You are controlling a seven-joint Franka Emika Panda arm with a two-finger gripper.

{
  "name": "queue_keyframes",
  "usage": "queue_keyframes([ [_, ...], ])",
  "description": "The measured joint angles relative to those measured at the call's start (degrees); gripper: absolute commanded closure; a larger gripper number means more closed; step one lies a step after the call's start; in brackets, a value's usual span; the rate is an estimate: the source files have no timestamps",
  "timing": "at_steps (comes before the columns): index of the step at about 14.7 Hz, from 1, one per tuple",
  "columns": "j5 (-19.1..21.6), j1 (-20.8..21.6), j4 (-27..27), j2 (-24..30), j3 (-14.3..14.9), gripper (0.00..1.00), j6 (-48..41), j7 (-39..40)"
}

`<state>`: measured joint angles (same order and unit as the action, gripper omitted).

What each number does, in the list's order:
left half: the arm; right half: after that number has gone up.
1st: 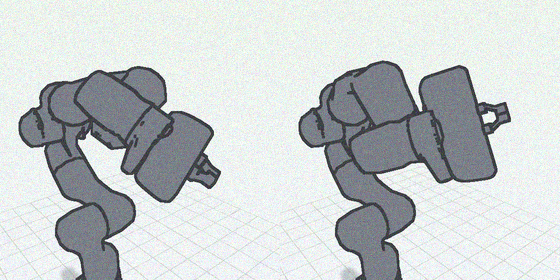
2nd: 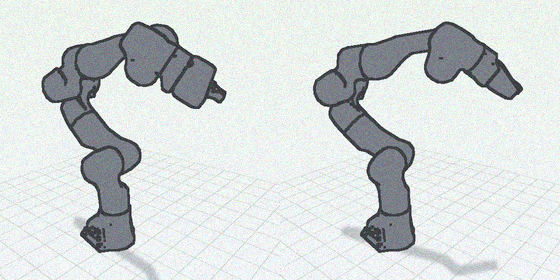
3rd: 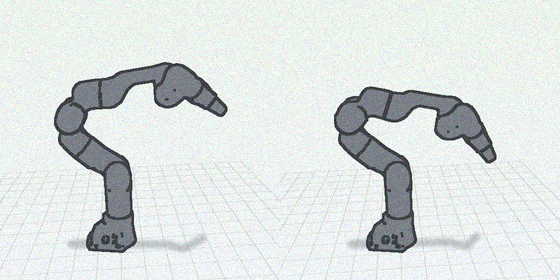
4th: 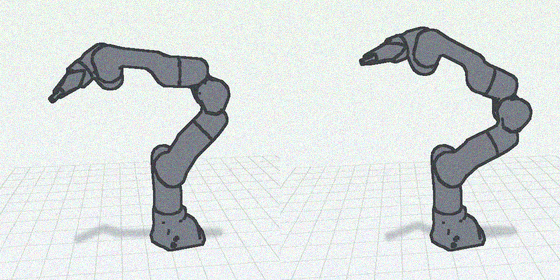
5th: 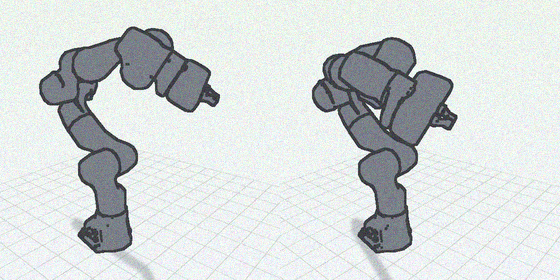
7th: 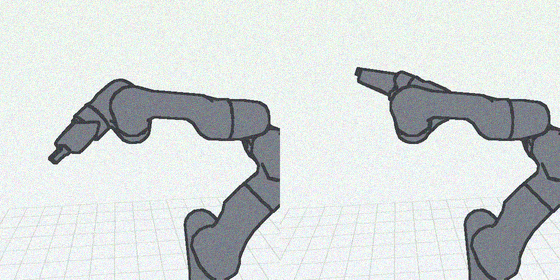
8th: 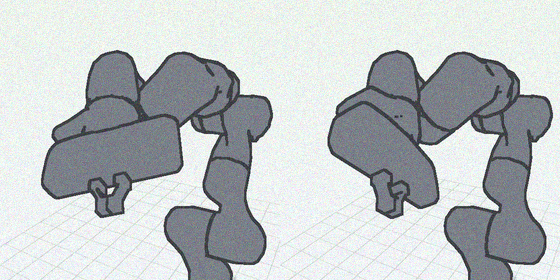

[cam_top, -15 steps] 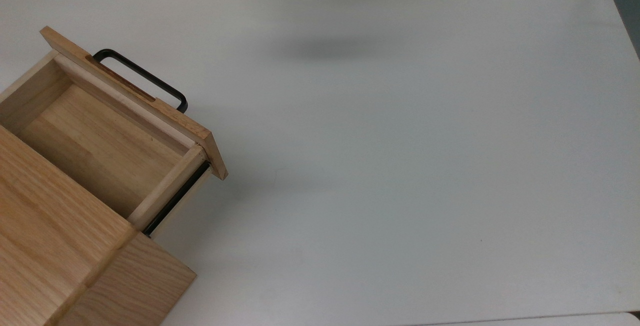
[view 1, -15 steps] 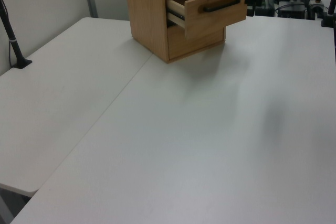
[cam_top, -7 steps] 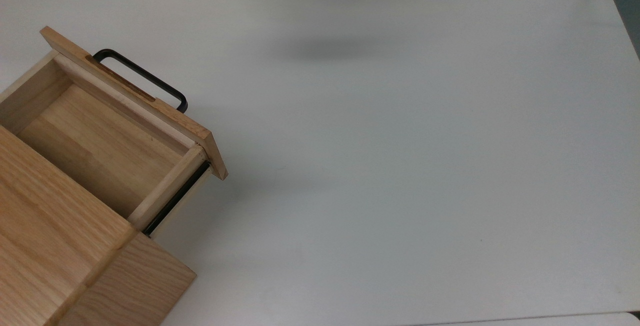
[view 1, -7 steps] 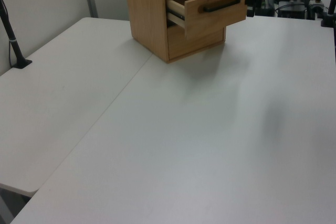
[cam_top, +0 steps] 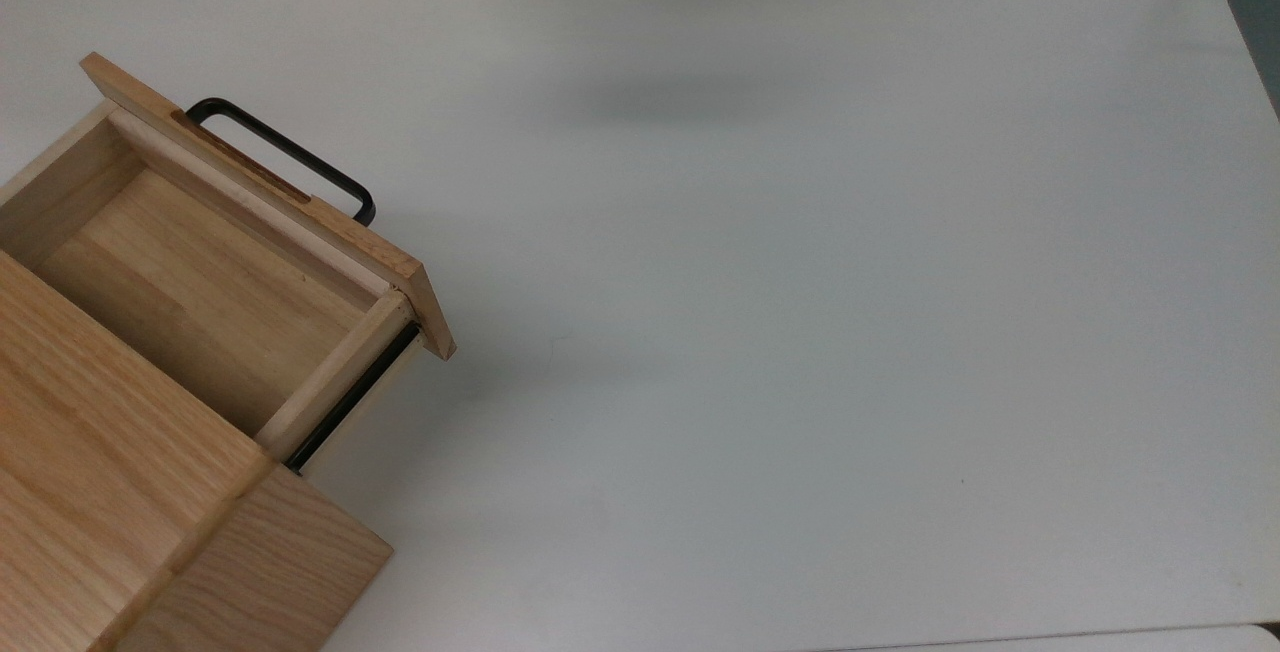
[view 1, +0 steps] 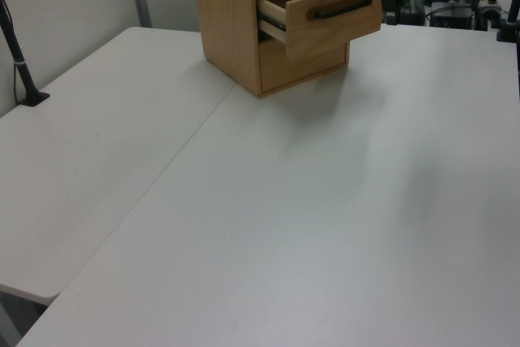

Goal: Close the drawer by sliding it
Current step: 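Lower the gripper toward the open drawer's front panel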

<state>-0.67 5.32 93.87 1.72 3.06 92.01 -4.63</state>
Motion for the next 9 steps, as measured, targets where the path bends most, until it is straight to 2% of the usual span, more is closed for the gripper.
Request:
queue_keyframes([
  [4, 0.1, 0.0, 0.1, -1.1, 0.0, 1.0, 0.0, -2.5],
  [9, 0.4, -0.8, 0.1, -4.1, 0.5, 1.0, 5.4, -14.3],
])
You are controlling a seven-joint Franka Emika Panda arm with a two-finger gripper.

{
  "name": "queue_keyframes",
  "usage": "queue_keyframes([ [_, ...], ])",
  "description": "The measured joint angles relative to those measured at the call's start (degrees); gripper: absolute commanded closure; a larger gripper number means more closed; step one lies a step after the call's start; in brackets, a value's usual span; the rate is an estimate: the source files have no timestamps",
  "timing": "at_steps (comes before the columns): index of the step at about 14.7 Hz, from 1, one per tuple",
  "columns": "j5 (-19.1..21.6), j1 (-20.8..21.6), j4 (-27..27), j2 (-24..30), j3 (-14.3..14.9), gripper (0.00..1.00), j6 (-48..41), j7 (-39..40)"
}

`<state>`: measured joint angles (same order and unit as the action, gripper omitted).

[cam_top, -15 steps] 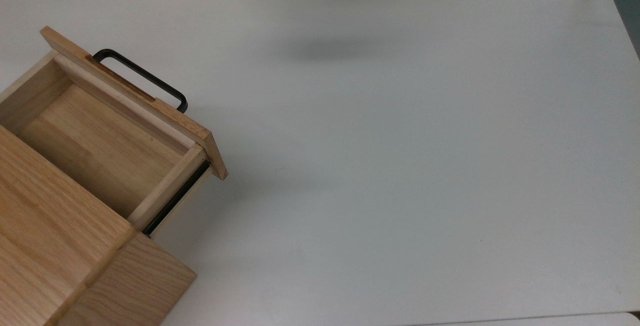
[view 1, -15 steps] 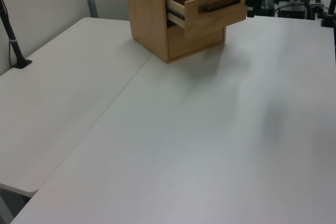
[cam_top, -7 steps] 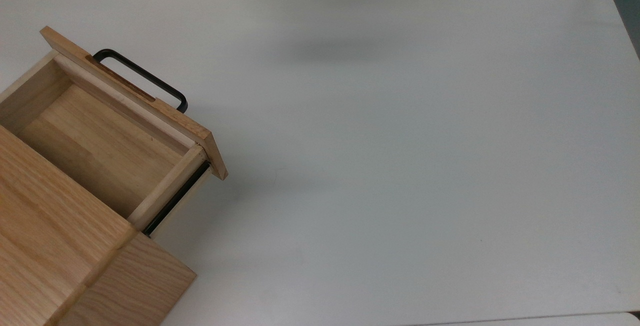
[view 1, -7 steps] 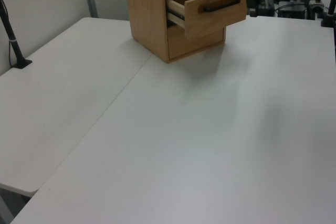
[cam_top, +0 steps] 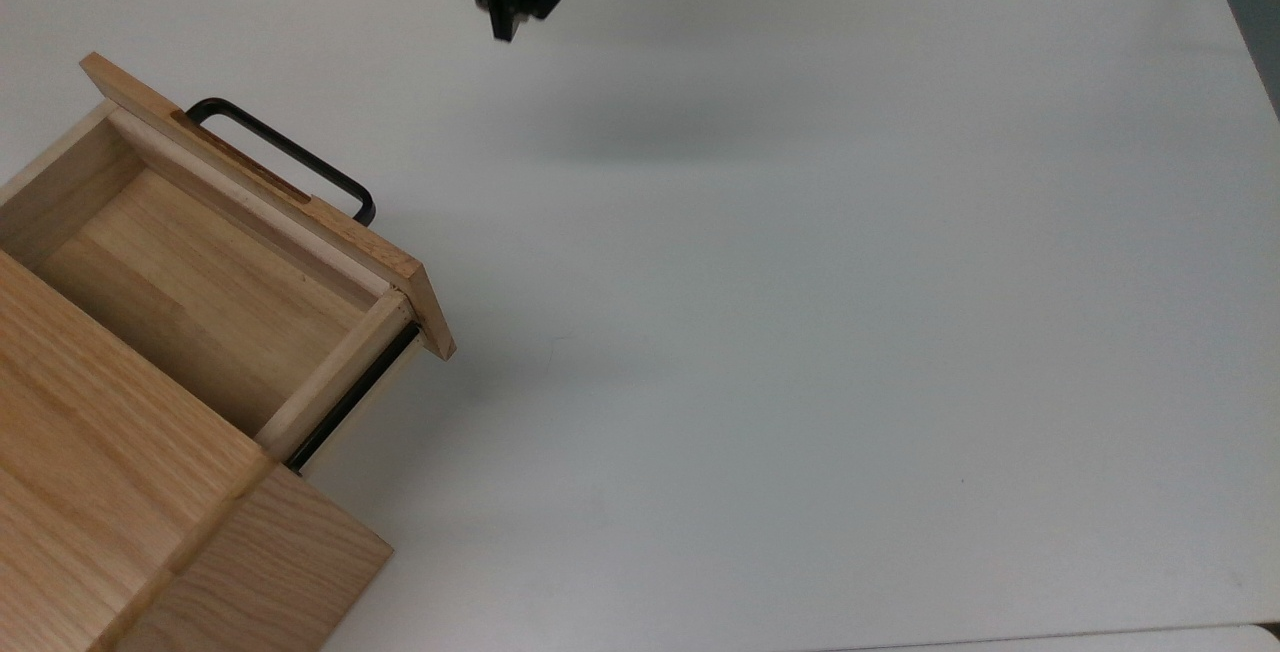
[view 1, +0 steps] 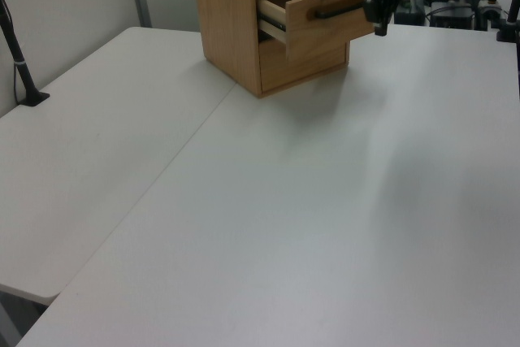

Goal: Close the drawer by sliding it
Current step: 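Lower the gripper toward the open drawer's front panel, then push the drawer front with the gripper into the wooden cabinet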

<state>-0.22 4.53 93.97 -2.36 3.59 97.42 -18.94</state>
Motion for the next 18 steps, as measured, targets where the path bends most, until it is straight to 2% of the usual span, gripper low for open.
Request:
queue_keyframes([
  [4, 0.0, -2.2, -0.1, -3.5, 0.2, 1.0, 7.0, -6.5],
  [8, -0.1, -4.2, -1.7, -6.9, 0.3, 1.0, 11.9, -7.6],
  [13, -0.2, -7.7, -7.7, -11.6, 0.4, 1.0, 12.2, -7.7],
  [18, -1.4, -8.6, -10.3, -14.7, 0.4, 1.0, 16.2, -7.6],
])
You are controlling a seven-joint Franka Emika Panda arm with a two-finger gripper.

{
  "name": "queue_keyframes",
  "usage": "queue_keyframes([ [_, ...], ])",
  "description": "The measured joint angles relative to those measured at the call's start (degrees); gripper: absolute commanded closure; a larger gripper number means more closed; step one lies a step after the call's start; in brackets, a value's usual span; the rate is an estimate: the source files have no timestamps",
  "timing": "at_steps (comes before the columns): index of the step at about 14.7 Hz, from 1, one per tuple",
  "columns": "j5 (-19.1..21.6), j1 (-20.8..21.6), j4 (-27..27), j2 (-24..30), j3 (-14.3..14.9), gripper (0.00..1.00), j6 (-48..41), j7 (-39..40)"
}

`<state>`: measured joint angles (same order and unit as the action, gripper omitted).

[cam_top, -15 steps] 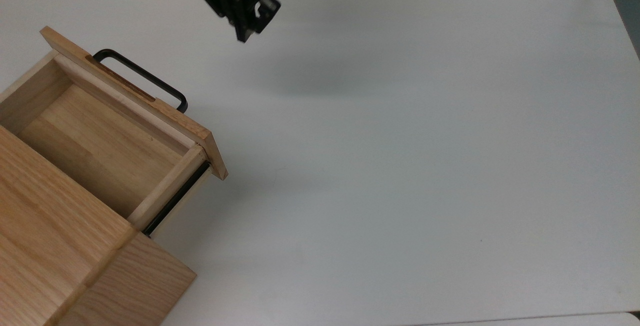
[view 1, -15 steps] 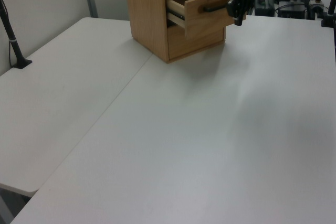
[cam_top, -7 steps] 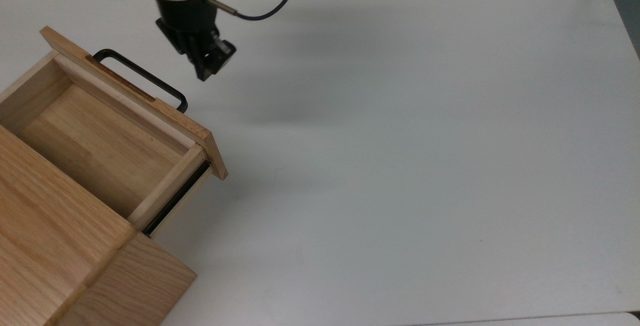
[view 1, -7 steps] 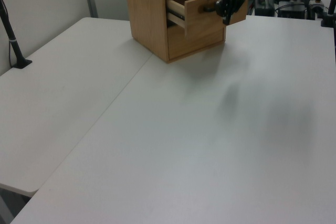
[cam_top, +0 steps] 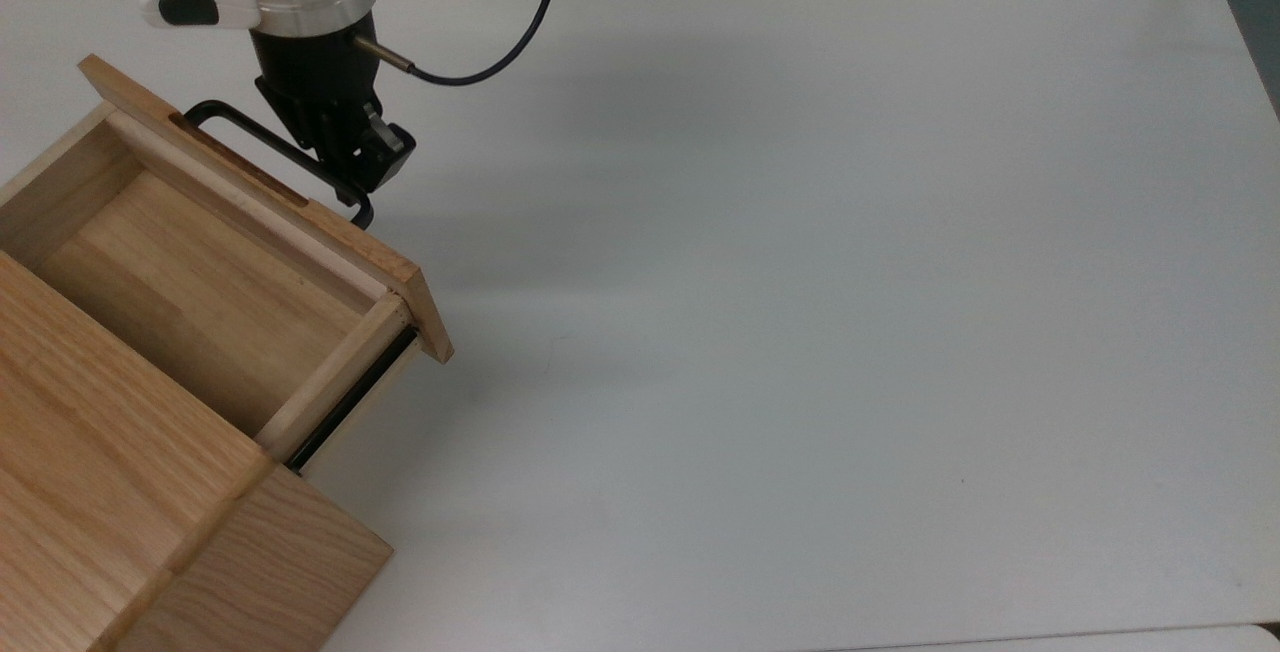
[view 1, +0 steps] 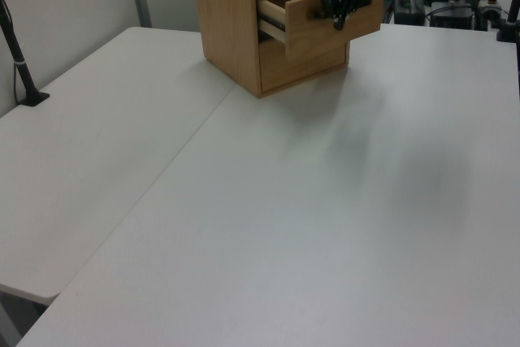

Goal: Close the drawer by sliding it
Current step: 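Push the drawer front with the gripper into the wooden cabinet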

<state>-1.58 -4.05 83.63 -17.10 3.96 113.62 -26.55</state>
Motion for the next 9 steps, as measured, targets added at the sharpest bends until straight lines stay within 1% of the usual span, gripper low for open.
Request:
queue_keyframes([
  [2, 0.0, -0.6, -0.1, -0.8, 0.0, 1.0, 2.6, 0.0],
  [9, -2.2, -2.8, -0.2, -3.4, 0.0, 1.0, 18.0, 0.0],
])
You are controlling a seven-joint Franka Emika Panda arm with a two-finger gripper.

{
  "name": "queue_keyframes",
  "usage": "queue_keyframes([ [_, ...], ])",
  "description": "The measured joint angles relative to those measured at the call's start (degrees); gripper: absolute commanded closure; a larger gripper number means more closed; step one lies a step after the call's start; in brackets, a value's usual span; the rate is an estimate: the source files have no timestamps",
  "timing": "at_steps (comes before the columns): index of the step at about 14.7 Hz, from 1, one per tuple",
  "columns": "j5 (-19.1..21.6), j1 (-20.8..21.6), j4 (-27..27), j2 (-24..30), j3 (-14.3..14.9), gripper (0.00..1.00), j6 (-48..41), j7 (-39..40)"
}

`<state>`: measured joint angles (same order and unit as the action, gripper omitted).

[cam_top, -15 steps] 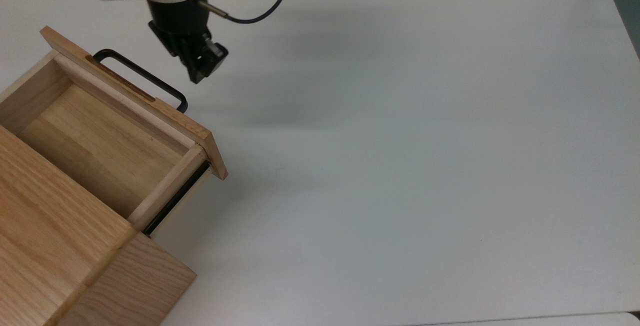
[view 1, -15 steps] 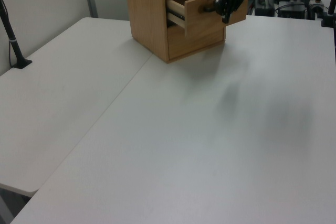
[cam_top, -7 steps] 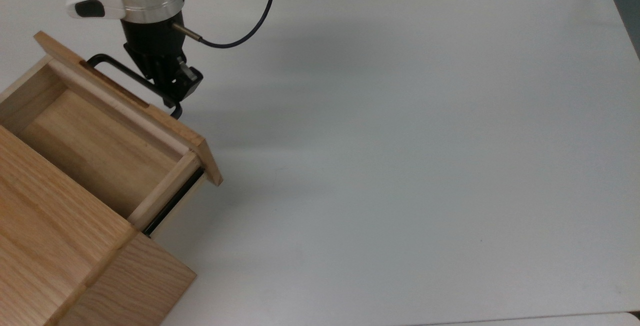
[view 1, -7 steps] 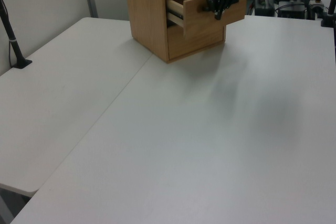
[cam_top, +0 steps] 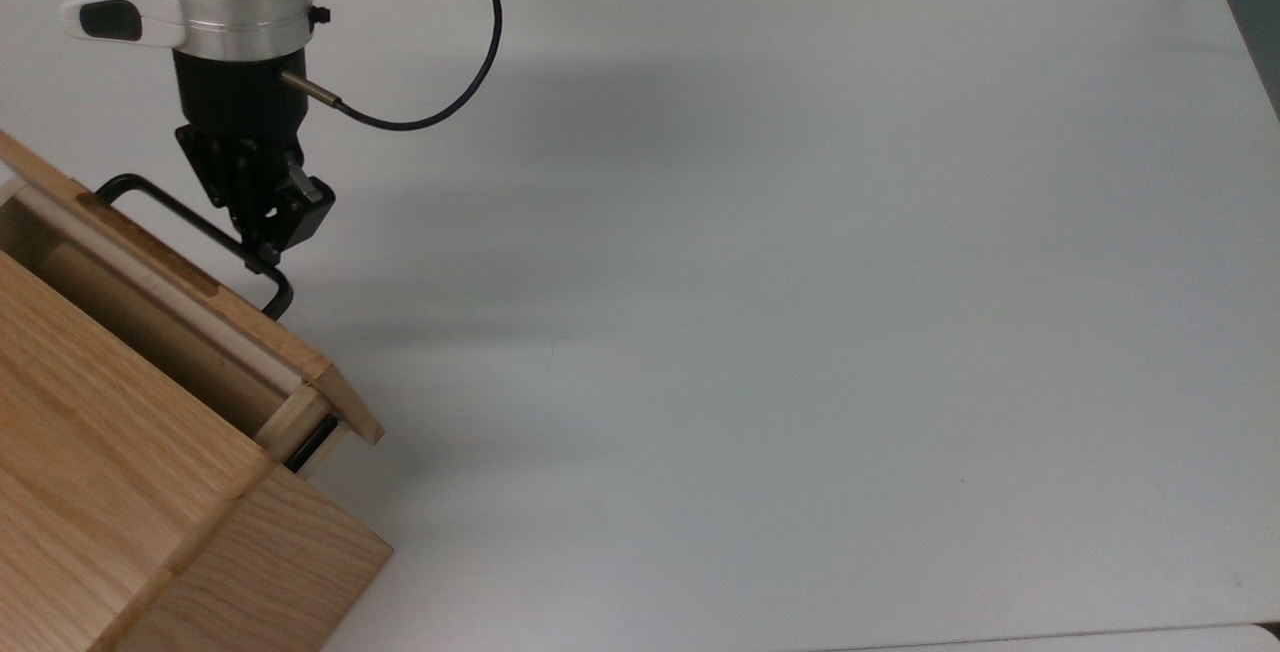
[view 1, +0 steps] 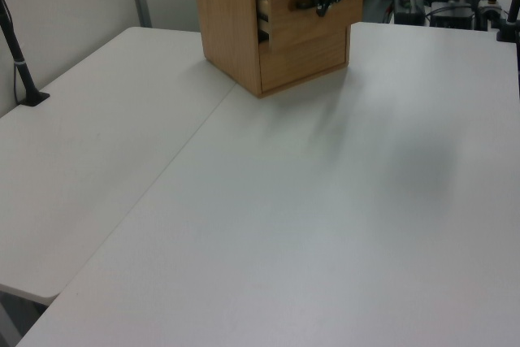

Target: Close the drawer by sliding it

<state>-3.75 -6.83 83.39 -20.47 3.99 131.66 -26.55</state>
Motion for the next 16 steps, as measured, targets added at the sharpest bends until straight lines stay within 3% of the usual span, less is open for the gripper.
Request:
queue_keyframes([
  [7, -1.3, -1.5, 0.0, -4.5, 0.6, 1.0, 15.7, 0.0],
  [11, -2.0, -1.6, 0.0, -4.6, 0.6, 1.0, 15.8, 0.0],
  [14, -4.7, -1.6, 0.0, -4.5, 0.5, 1.0, 15.2, 0.0],
  [16, -6.0, -1.2, 0.0, -3.9, 0.1, 1.0, 11.0, 0.5],
])
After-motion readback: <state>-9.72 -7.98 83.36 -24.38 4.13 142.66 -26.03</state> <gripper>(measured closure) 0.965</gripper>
